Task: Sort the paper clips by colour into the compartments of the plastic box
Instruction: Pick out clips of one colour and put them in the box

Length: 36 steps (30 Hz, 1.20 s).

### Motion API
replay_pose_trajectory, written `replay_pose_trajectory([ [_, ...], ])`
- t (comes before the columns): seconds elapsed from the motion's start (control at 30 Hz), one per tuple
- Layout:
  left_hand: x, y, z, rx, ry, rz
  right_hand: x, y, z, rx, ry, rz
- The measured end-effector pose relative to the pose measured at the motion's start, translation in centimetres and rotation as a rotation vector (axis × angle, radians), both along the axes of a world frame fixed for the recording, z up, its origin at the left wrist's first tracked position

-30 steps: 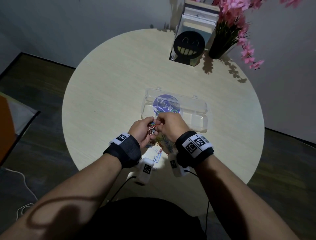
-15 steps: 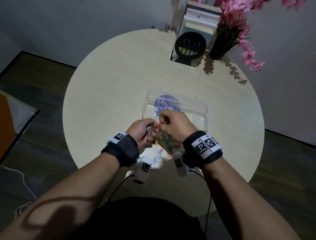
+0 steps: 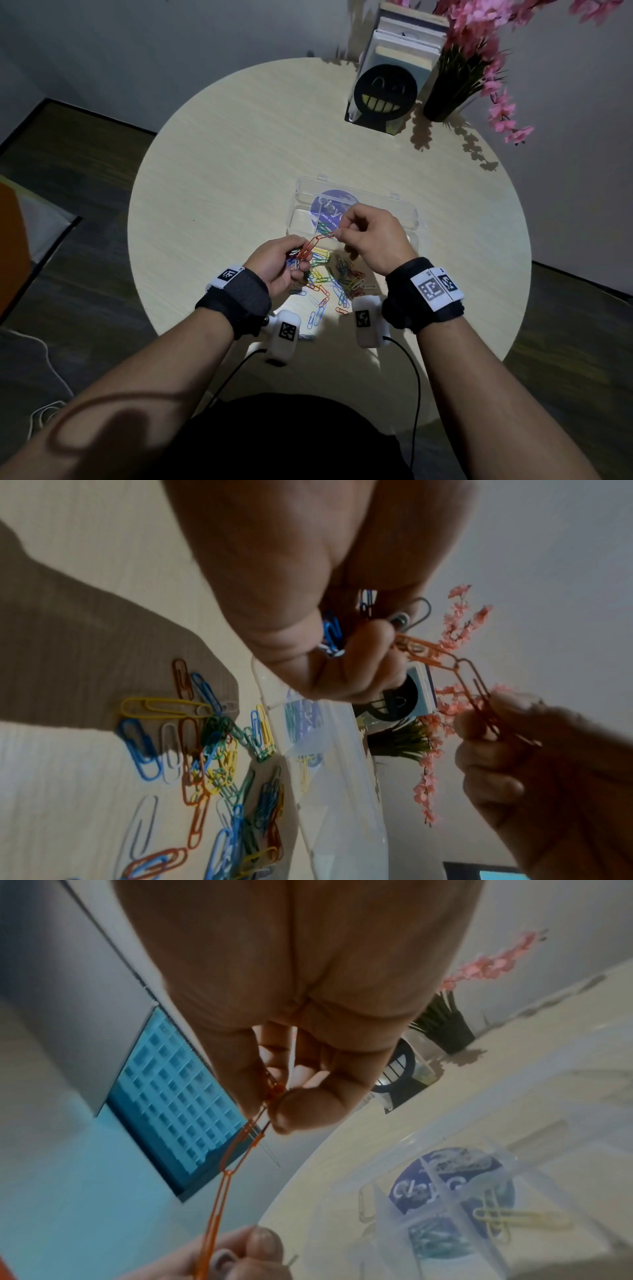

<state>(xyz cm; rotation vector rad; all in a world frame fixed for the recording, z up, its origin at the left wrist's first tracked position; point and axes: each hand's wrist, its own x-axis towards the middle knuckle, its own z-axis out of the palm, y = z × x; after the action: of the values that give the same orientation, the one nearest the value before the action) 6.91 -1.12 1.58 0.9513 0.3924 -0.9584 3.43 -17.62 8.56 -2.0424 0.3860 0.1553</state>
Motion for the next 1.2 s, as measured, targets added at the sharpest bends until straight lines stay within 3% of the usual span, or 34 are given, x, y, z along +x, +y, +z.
replay_pose_trajectory([
  [0.17, 0.1, -0.1, 0.4, -0.027, 0.037, 0.037, -0.3, 0.1, 0.5, 0.217, 0.028, 0.01],
  [0.4, 0.2, 0.2, -0.1, -0.014, 0.045, 0.098, -0.5, 0.0, 1.3, 0.304, 0.014, -0.084],
  [0.5, 0.3, 0.5, -0.7, 0.032, 0.076, 0.146, 0.2, 0.2, 0.7, 0.257, -0.005, -0.139],
  [0.8, 0.3, 1.7, -1.1, 0.102, 0.068, 0.201, 5.7, 2.6, -2.7, -0.181, 0.085, -0.123],
  [0.97, 0.3, 2.1, -0.4, 0.087, 0.047, 0.229, 6.9, 3.4, -3.9, -0.184, 0.163, -0.104],
  [1.2, 0.3, 1.6, 0.4, -0.002, 0.044, 0.216, 4.4, 0.6, -3.0, -0.203, 0.115, -0.149],
])
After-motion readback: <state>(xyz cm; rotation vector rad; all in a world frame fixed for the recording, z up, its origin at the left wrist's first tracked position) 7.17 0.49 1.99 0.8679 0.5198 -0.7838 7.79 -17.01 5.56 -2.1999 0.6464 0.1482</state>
